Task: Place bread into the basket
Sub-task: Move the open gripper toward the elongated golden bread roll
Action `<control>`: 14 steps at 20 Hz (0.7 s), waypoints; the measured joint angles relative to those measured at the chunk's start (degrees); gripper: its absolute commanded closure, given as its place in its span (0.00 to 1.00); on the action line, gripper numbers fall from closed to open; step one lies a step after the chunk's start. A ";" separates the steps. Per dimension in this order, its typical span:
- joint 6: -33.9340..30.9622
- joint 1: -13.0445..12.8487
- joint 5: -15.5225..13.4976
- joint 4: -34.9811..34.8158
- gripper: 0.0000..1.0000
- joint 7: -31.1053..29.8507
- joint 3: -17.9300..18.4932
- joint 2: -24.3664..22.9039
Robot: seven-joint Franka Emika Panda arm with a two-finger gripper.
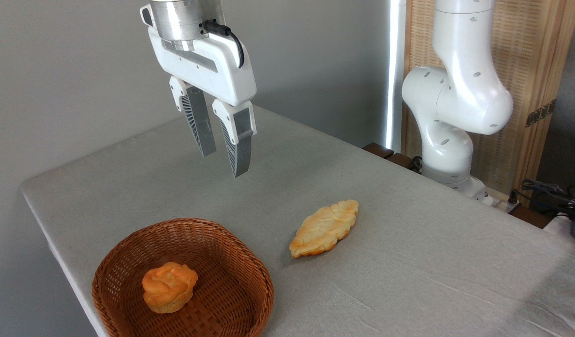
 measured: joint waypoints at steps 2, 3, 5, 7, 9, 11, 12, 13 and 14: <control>-0.06 0.00 0.00 -0.01 0.00 0.00 0.00 0.00; -0.09 0.00 0.00 -0.04 0.00 0.00 0.00 0.00; -0.10 0.00 0.00 -0.30 0.00 0.00 0.00 -0.05; -0.08 0.01 0.00 -1.17 0.00 0.00 0.01 -0.54; 0.10 0.02 0.00 -3.29 0.00 0.01 0.05 -2.13; 0.59 0.06 0.00 -6.47 0.00 0.01 0.11 -4.73; 1.00 0.08 0.00 -8.47 0.00 0.02 0.15 -6.31; 1.40 0.09 0.00 -10.61 0.00 0.02 0.21 -7.97; 1.63 0.09 0.00 -12.66 0.00 0.02 0.25 -9.52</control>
